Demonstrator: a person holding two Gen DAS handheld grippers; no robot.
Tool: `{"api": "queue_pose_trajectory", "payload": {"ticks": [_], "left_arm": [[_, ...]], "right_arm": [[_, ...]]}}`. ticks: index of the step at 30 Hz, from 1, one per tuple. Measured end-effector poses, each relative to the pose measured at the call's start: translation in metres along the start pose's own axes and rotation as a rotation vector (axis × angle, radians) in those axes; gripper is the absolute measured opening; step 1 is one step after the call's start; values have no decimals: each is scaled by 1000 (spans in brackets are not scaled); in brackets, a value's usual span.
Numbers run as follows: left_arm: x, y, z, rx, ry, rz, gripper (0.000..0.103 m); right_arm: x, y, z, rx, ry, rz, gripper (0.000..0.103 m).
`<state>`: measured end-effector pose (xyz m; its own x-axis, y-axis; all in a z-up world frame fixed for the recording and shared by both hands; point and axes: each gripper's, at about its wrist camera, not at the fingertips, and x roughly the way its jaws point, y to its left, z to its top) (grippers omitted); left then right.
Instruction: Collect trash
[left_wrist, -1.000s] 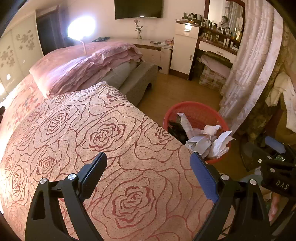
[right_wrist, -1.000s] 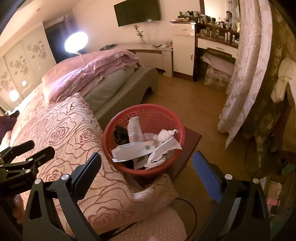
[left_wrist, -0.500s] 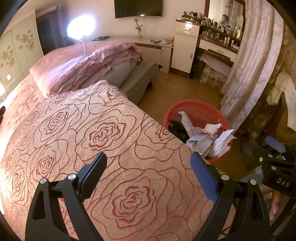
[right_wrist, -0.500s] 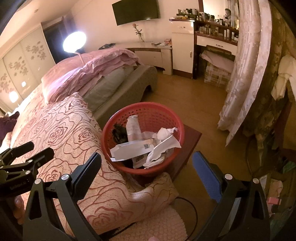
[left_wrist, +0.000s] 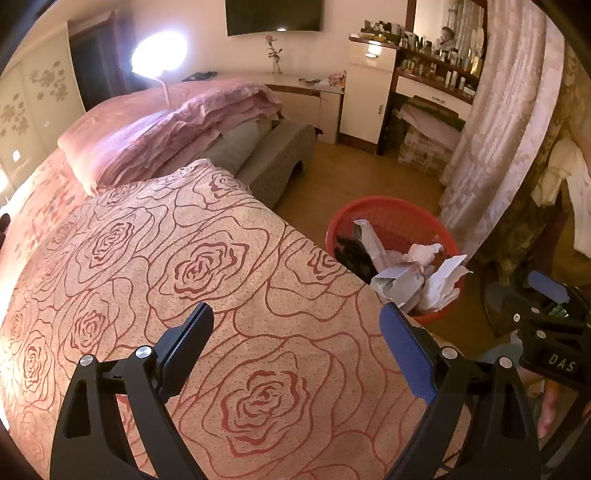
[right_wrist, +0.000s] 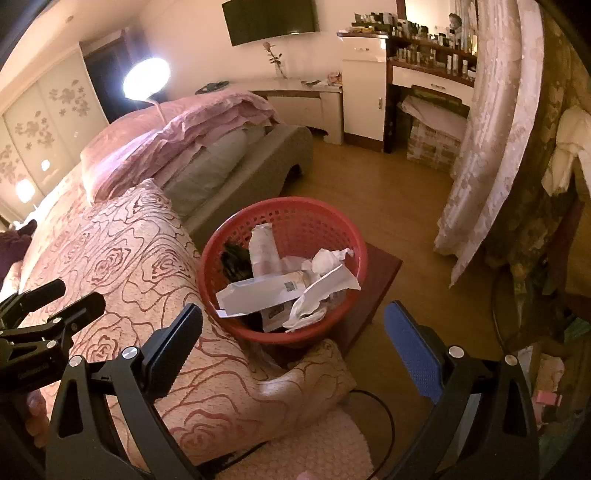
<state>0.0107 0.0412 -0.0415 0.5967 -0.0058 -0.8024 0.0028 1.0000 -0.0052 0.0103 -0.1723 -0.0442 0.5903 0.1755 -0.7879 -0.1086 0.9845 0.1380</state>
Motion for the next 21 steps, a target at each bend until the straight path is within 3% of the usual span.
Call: {"api": "queue_pose_trajectory", "payload": {"ticks": [12, 21], "left_arm": [[5, -4, -2, 0, 15, -19, 88], [1, -11, -6, 14, -32, -50, 88]], "right_arm": [[3, -3, -1, 7, 14, -3, 96], [7, -10, -4, 31, 30, -12, 96]]}}
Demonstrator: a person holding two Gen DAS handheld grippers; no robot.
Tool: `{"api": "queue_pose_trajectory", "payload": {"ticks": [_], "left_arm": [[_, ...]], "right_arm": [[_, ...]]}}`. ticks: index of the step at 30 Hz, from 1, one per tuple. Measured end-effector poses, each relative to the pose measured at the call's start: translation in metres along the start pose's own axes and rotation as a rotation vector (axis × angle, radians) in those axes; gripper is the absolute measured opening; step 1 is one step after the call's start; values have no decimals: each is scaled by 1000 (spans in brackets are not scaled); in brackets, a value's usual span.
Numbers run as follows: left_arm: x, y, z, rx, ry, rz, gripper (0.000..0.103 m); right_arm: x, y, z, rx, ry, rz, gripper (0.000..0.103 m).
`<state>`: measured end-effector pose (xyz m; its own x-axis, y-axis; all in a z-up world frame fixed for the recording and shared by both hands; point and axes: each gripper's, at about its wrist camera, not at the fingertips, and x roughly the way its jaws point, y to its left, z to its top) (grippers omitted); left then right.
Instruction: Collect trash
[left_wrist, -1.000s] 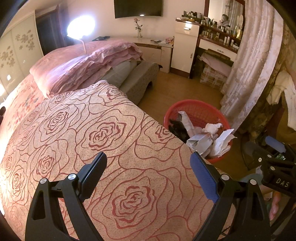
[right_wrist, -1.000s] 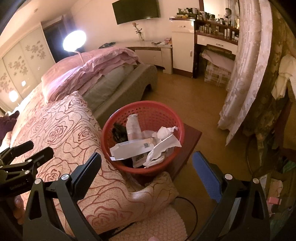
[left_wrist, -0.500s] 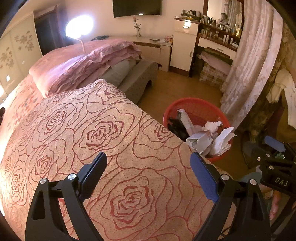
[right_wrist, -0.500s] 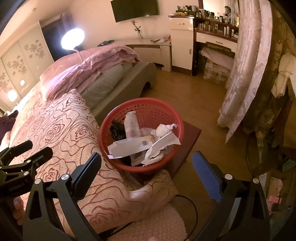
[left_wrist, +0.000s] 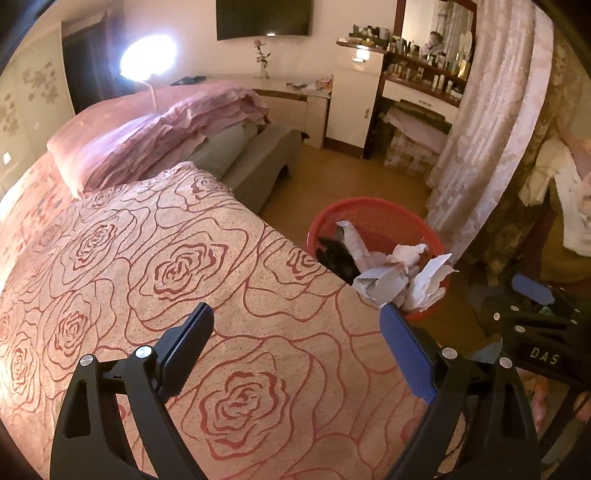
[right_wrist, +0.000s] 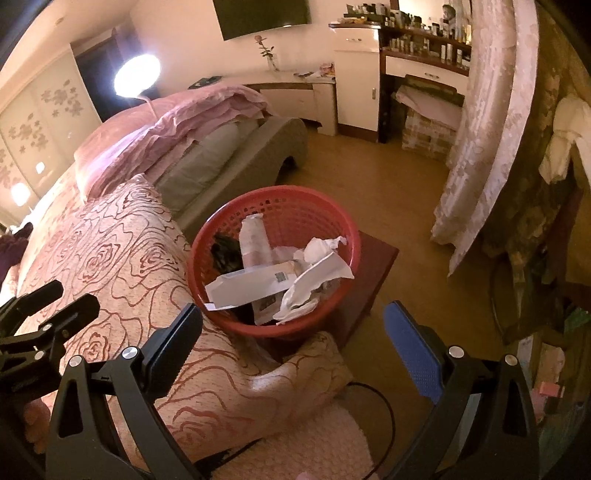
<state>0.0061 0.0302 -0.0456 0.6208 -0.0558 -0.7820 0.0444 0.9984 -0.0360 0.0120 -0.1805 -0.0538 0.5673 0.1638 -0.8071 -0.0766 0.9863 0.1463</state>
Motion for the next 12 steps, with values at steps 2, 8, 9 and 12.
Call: {"api": "queue_pose_trajectory", "payload": {"ticks": [2, 8, 9, 12], "left_arm": [[0, -3, 0, 4, -6, 7, 88], [5, 2, -2, -31, 60, 0, 88], [4, 7, -3, -49, 59, -1, 88], [-4, 27, -8, -98, 53, 32, 88]], "right_arm": [[1, -2, 0, 4, 0, -5, 96], [2, -4, -4, 7, 6, -15, 96], [3, -3, -5, 2, 8, -16, 96], [4, 6, -11, -26, 16, 0, 96]]}}
